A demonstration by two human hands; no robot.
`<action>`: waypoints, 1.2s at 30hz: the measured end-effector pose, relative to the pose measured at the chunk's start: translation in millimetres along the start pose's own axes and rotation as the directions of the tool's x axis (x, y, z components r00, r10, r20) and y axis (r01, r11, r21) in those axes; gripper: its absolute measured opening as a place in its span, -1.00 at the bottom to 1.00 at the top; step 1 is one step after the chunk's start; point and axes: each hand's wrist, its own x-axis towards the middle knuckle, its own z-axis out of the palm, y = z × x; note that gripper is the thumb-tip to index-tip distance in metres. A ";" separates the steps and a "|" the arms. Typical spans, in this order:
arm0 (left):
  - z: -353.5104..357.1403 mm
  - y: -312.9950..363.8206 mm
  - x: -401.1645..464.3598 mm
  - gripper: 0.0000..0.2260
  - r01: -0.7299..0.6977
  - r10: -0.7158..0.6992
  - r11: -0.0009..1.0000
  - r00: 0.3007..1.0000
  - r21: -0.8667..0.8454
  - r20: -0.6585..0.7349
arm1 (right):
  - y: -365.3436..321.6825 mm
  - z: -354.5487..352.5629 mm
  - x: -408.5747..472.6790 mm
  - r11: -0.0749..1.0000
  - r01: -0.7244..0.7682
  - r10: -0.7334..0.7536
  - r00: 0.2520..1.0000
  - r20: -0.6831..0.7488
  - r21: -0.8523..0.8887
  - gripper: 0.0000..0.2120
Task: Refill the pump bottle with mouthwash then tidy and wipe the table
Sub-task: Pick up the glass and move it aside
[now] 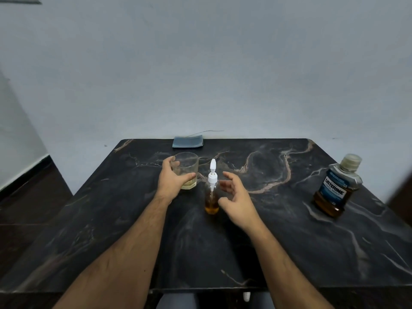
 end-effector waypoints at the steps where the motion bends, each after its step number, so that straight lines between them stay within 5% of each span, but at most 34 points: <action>1: -0.8 -1.0 -3.7 -0.15 0.003 -0.003 1.000 1.000 -0.001 -0.001 | 0.0 3.5 -3.3 1.000 0.009 -0.009 1.000 -0.006 -0.018 -0.30; 6: -4.3 -7.3 -18.7 -0.13 -0.006 0.006 1.000 1.000 -0.015 0.004 | -12.3 21.0 -6.8 0.976 0.054 -0.084 0.987 -0.134 -0.212 -0.11; 14: -4.1 -3.4 -35.1 -0.14 -0.014 0.016 0.998 0.999 -0.059 0.033 | -19.2 15.7 -8.6 0.966 0.091 -0.145 0.965 -0.218 -0.243 -0.52; 23: 33.0 1.1 -49.1 -0.13 -0.016 0.029 0.997 0.985 -0.076 0.168 | -13.1 -29.0 -26.7 0.986 0.151 -0.167 0.931 -0.326 -0.074 -0.81; 36: 55.6 6.2 -63.2 -0.16 -0.021 0.054 0.991 0.967 -0.134 0.250 | -17.1 -63.7 -42.5 0.967 0.197 -0.240 0.914 -0.328 -0.158 -0.38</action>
